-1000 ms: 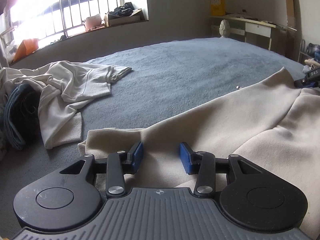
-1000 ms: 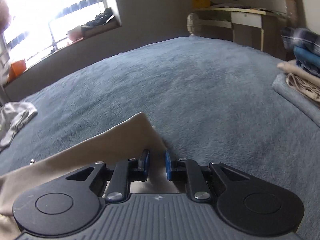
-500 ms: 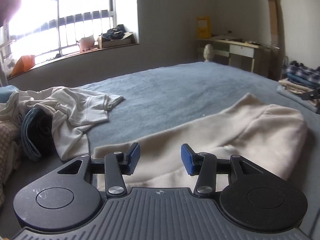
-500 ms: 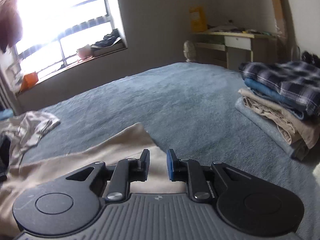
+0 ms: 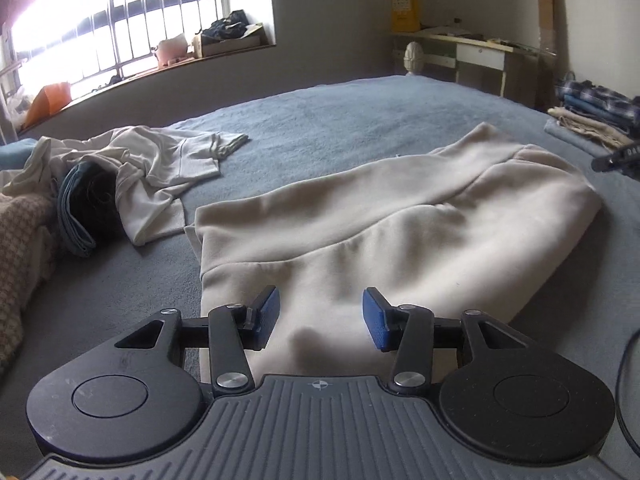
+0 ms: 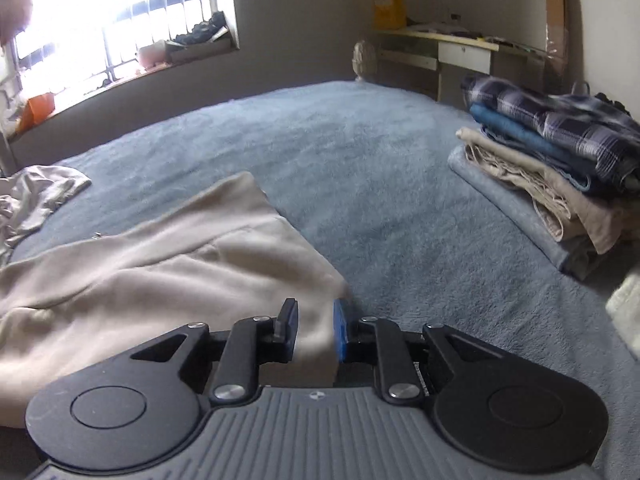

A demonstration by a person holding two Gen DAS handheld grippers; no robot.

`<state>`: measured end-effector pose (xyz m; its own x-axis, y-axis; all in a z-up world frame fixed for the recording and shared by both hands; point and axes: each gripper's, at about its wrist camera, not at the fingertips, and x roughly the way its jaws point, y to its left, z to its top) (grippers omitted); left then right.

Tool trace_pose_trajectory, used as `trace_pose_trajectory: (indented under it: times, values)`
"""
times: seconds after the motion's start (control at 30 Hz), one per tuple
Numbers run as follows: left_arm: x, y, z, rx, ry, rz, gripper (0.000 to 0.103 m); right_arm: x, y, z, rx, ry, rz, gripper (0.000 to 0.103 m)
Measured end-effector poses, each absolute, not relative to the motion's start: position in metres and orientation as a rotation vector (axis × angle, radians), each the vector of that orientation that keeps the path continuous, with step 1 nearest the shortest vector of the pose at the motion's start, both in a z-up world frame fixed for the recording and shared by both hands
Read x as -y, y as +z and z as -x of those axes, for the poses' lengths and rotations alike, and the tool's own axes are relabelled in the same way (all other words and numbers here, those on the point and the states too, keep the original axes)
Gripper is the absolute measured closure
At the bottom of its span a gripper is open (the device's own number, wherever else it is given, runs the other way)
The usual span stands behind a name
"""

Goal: Fold clothes

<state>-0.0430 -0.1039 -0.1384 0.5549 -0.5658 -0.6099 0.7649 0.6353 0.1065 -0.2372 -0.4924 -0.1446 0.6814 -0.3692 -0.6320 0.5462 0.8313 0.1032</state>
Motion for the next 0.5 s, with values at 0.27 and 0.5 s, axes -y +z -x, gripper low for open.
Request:
trace_pose_trajectory:
  times: [0.27, 0.5]
  values:
    - [0.096, -0.161, 0.030, -0.621, -0.770, -0.264, 0.046, 0.456, -0.183, 0.213, -0.758, -0.451, -0.218, 0.084]
    - [0.085, -0.146, 0.038, -0.612, -0.741, -0.216, 0.047, 0.446, -0.155, 0.228, -0.763, -0.483, -0.304, 0.083]
